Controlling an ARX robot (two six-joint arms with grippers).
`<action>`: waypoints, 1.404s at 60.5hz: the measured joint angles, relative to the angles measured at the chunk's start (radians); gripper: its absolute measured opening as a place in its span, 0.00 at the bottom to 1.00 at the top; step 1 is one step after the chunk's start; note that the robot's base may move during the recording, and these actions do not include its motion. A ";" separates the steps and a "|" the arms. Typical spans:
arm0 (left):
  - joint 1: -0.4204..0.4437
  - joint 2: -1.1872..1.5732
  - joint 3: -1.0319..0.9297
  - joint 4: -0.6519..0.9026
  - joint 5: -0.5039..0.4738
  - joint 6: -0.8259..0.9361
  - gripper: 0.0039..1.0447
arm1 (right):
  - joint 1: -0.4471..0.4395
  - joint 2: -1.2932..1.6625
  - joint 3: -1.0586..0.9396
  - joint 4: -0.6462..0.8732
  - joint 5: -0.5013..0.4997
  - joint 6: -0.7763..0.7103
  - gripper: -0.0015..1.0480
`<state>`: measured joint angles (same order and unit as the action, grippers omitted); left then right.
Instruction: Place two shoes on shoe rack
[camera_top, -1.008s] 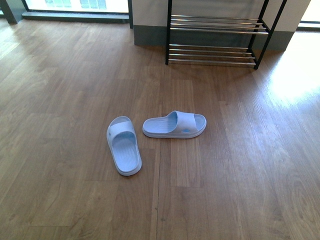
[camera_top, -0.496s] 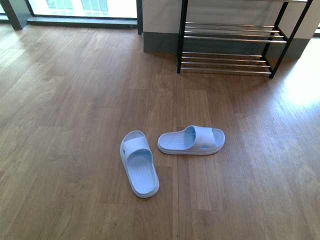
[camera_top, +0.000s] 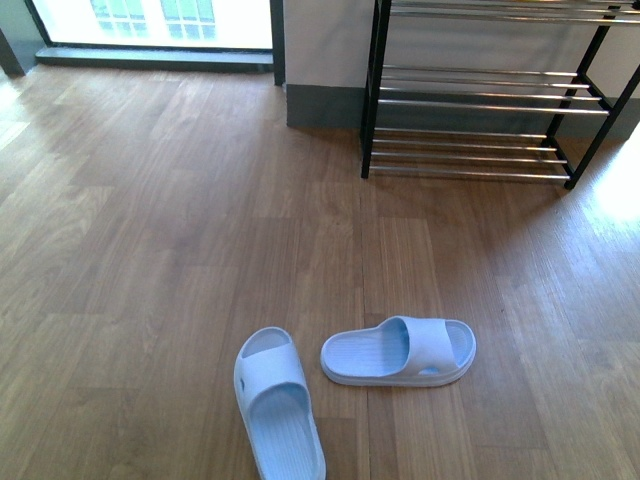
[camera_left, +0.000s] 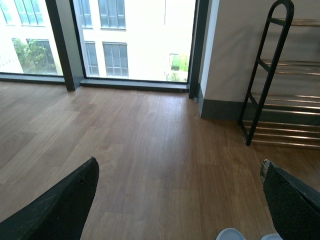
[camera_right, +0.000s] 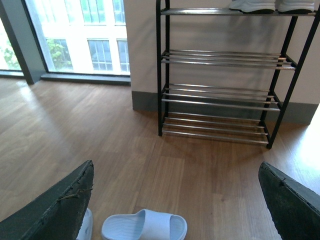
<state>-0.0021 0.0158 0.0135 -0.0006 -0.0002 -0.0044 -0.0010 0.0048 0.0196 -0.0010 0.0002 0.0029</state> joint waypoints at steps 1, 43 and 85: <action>0.000 0.000 0.000 0.000 0.000 0.000 0.91 | 0.000 0.000 0.000 0.000 0.000 0.000 0.91; 0.000 0.000 0.000 0.000 0.000 0.000 0.91 | 0.000 -0.001 0.000 0.000 0.000 0.000 0.91; 0.000 0.000 0.000 0.000 0.000 0.000 0.91 | 0.104 0.566 0.115 0.262 0.352 0.065 0.91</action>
<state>-0.0021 0.0158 0.0135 -0.0006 -0.0006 -0.0044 0.1032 0.5709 0.1349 0.2611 0.3519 0.0681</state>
